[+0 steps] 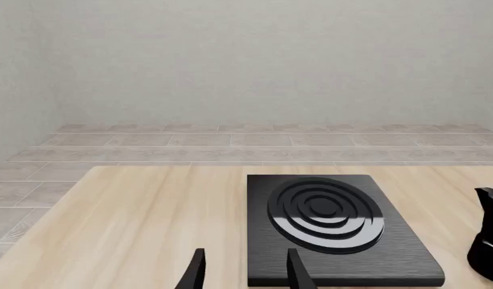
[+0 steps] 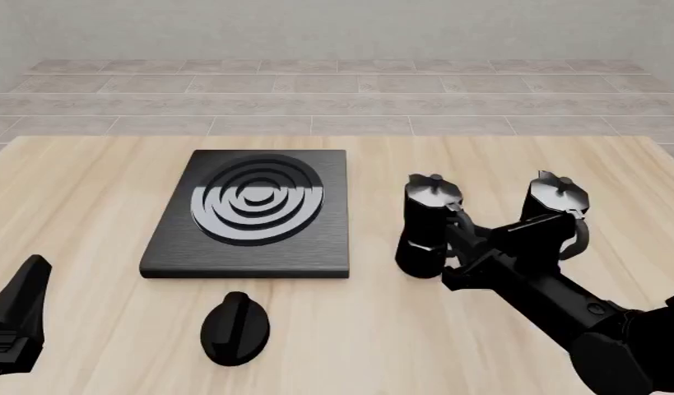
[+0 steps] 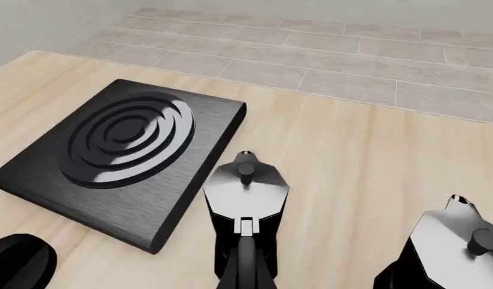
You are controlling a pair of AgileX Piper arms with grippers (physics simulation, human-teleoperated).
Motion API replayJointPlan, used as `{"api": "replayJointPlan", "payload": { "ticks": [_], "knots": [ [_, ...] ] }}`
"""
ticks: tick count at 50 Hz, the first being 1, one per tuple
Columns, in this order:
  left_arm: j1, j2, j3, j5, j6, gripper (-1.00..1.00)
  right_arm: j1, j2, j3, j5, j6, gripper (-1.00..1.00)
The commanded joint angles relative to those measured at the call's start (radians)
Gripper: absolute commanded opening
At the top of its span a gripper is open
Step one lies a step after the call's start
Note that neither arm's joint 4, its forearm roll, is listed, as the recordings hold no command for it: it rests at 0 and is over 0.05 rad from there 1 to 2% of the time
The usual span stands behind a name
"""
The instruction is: Put both moka pots on the stove.
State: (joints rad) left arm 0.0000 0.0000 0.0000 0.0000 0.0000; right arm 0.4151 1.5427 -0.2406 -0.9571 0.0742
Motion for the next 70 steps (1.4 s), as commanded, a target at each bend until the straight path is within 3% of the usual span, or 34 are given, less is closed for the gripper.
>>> {"api": "replayJointPlan", "payload": {
  "ticks": [1,23,33,48,61,70],
  "knots": [
    [0.0,0.0,0.0,0.0,0.0,1.0,0.007,-0.113,-0.006,-0.004,-0.035,-1.0],
    [0.0,0.0,0.0,0.0,0.0,1.0,0.085,-0.19,-0.085,-0.023,-0.098,-1.0],
    [0.0,0.0,0.0,0.0,0.0,1.0,0.136,-0.046,-0.17,-0.124,-0.099,-1.0],
    [0.0,0.0,0.0,0.0,0.0,1.0,0.227,0.024,-0.257,-0.153,-0.088,-1.0],
    [0.0,0.0,0.0,0.0,0.0,1.0,0.324,0.053,-0.335,-0.131,-0.115,-1.0],
    [0.0,0.0,0.0,0.0,0.0,1.0,0.361,0.13,-0.45,-0.1,-0.143,-1.0]
  ]
}}
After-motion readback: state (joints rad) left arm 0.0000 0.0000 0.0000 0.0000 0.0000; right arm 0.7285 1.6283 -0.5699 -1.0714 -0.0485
